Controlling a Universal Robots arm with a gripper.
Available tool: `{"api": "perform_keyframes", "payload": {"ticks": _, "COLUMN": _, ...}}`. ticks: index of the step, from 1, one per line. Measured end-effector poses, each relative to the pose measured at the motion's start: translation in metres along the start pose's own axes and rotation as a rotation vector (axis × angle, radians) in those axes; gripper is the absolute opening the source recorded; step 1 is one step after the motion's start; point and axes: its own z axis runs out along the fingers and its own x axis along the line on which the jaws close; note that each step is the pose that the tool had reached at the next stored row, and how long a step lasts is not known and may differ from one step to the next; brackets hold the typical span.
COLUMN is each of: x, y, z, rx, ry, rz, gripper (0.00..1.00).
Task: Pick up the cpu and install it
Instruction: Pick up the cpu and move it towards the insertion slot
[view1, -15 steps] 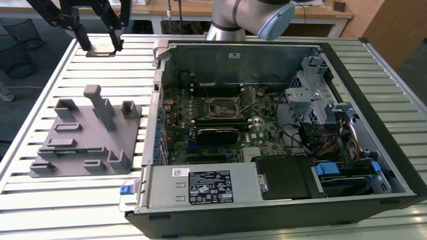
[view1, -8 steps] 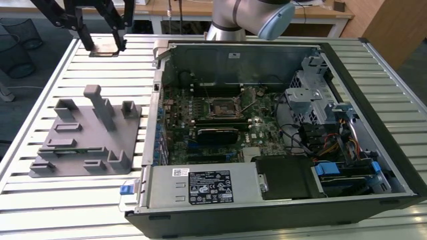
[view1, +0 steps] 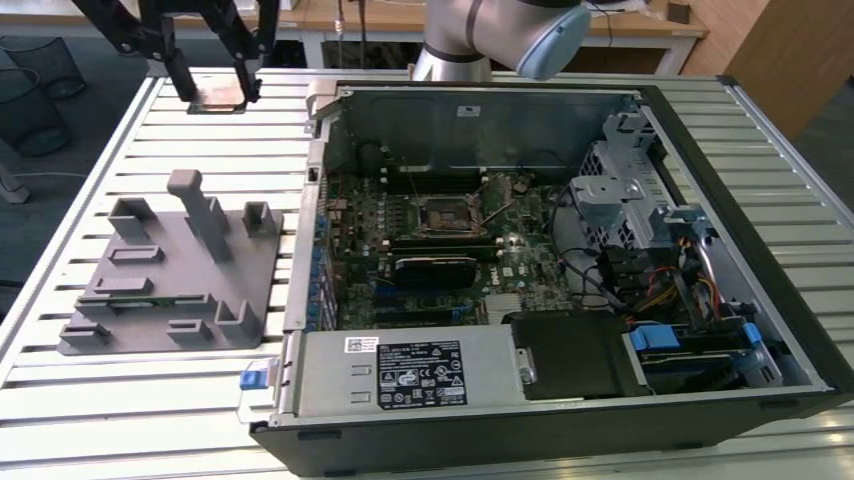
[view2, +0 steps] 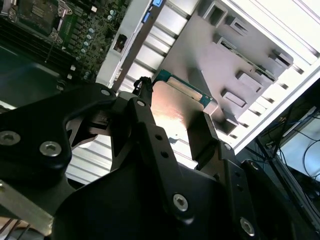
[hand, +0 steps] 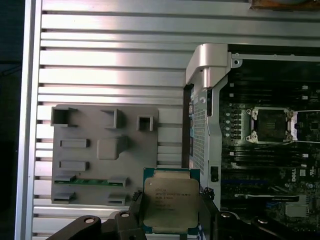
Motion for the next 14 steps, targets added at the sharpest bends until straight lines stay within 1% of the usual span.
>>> {"api": "perform_keyframes", "payload": {"ticks": 2, "x": -0.0036, "y": 0.0000, "z": 0.0001, "rx": -0.0001, "ry": 0.0000, "rz": 0.000, "gripper": 0.53}}
{"api": "perform_keyframes", "payload": {"ticks": 7, "x": -0.0166, "y": -0.0001, "z": 0.0002, "rx": 0.0000, "ry": 0.0002, "rz": 0.000, "gripper": 0.53}}
{"api": "perform_keyframes", "payload": {"ticks": 12, "x": -0.0330, "y": -0.0002, "z": 0.0005, "rx": 0.0000, "ry": 0.0002, "rz": 0.000, "gripper": 0.53}}
{"api": "perform_keyframes", "payload": {"ticks": 14, "x": -0.0415, "y": -0.0002, "z": 0.0008, "rx": 0.0000, "ry": 0.0002, "rz": 0.000, "gripper": 0.53}}
